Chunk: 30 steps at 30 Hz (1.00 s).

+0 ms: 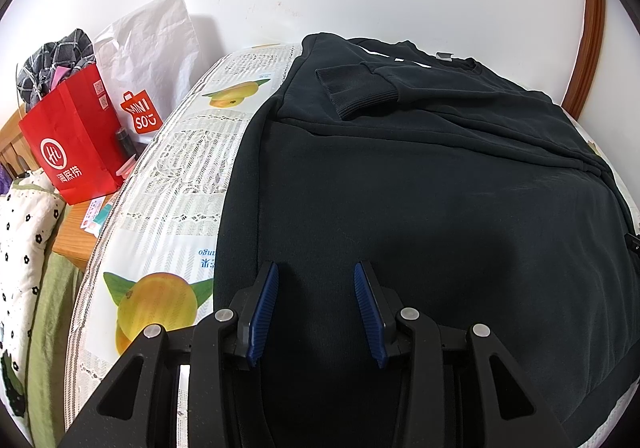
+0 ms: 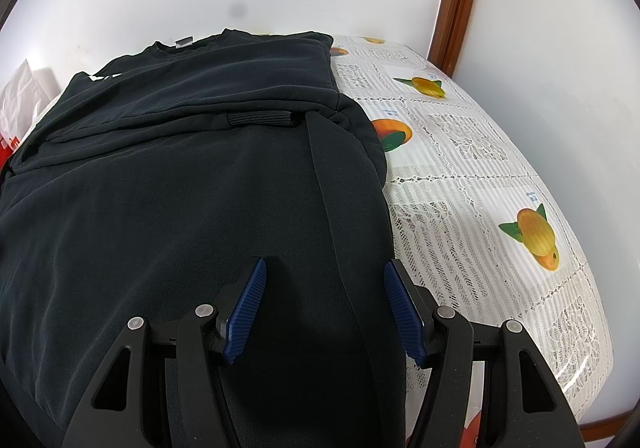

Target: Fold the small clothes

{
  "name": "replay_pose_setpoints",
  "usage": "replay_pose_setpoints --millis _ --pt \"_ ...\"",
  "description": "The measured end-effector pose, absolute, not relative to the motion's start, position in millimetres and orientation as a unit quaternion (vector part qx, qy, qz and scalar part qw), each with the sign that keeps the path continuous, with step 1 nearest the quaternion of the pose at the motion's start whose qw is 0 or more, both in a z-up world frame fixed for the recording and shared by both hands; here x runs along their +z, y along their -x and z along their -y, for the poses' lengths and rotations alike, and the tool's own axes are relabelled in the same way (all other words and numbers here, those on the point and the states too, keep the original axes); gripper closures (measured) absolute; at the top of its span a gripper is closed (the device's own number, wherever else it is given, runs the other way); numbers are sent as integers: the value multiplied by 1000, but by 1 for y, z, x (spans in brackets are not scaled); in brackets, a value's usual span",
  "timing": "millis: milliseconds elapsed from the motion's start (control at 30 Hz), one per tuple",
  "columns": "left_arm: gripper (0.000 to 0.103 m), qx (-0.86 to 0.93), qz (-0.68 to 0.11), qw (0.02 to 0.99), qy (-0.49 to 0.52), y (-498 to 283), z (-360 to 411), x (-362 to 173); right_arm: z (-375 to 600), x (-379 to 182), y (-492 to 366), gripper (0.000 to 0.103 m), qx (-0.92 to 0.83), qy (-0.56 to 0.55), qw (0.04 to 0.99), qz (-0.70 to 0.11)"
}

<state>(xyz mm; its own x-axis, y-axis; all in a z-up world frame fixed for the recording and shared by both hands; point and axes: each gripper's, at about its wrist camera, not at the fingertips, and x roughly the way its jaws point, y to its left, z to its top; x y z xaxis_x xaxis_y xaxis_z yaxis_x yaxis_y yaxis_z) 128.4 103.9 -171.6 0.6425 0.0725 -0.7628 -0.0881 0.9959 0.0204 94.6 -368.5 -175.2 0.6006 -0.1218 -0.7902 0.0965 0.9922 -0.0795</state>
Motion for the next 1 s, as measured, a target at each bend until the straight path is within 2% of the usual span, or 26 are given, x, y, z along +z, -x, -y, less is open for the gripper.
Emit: replay_pose_setpoints --millis 133,267,567,833,1000 --pt "64 41 -420 907 13 -128 -104 -171 370 -175 -94 42 -60 10 895 -441" --pt "59 27 -419 907 24 -127 -104 -170 373 -173 -91 42 -53 -4 899 -435" --pt "58 31 -409 912 17 -120 -100 -166 372 -169 -86 42 -59 1 900 -432" --pt "58 27 -396 918 13 -108 -105 -160 364 -154 -59 42 -77 70 900 -423" --pt "58 20 -398 916 42 -105 -119 -159 372 -148 -43 42 -84 62 899 -425"
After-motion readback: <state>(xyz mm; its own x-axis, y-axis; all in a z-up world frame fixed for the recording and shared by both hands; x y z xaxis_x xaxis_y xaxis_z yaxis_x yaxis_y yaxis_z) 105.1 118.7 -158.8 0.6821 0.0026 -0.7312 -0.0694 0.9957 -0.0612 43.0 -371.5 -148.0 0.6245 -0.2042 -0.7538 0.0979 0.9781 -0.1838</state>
